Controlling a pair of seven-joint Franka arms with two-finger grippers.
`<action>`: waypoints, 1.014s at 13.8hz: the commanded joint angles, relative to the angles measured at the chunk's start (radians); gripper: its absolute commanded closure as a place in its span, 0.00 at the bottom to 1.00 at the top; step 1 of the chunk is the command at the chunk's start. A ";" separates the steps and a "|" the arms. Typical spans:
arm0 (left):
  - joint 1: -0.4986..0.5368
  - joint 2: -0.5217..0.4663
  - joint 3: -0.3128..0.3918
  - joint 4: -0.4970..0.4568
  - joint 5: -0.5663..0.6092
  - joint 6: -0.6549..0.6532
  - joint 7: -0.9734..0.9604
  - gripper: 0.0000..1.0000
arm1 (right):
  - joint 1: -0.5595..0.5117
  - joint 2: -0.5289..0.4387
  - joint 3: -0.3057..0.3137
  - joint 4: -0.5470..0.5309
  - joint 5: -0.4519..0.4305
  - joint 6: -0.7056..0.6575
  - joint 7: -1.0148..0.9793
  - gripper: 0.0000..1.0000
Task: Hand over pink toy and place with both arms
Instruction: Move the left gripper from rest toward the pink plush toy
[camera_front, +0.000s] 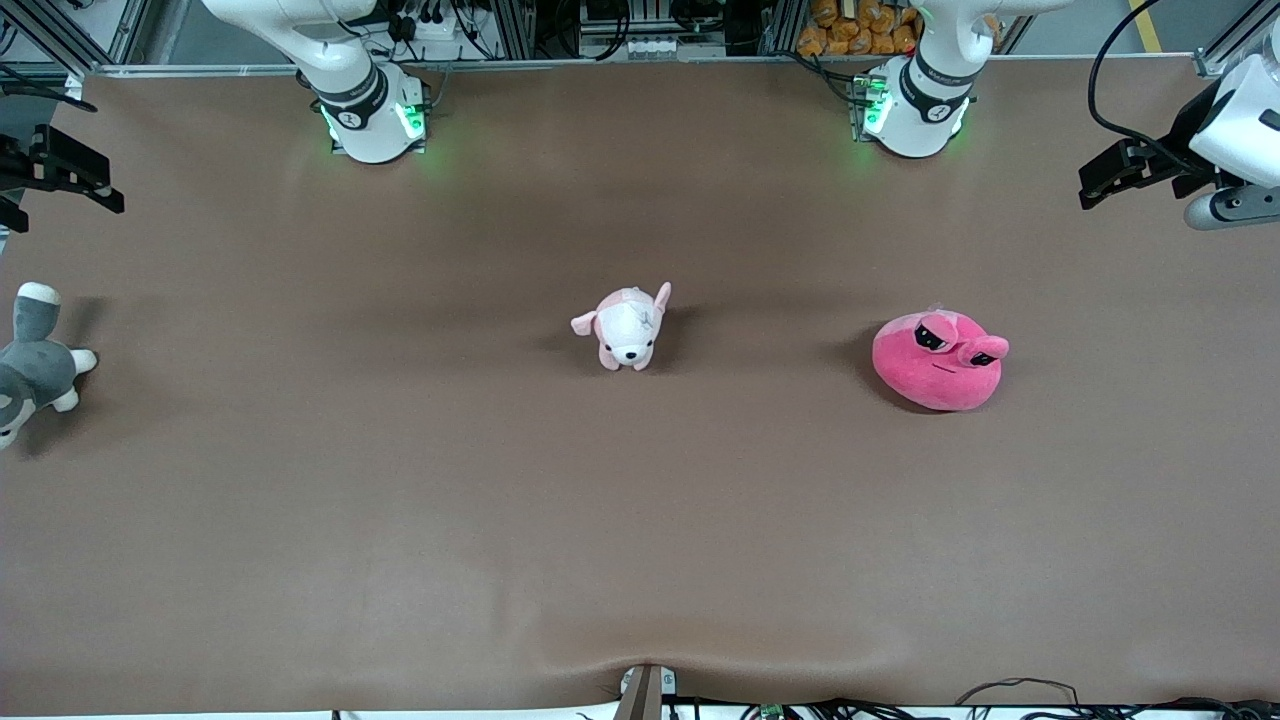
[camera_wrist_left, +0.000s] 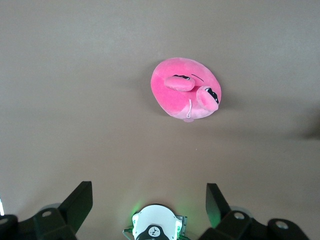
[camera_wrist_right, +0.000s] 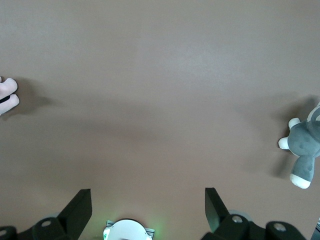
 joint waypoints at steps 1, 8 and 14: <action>-0.002 0.002 -0.006 0.006 0.020 -0.010 -0.002 0.00 | 0.018 -0.009 0.008 -0.005 -0.094 -0.003 -0.004 0.00; 0.000 -0.001 -0.006 -0.022 0.017 0.005 -0.002 0.00 | 0.007 -0.012 0.004 -0.013 -0.014 -0.003 -0.002 0.00; -0.003 -0.015 -0.013 -0.040 0.021 0.014 0.019 0.00 | 0.005 -0.009 0.002 -0.007 -0.008 -0.003 -0.004 0.00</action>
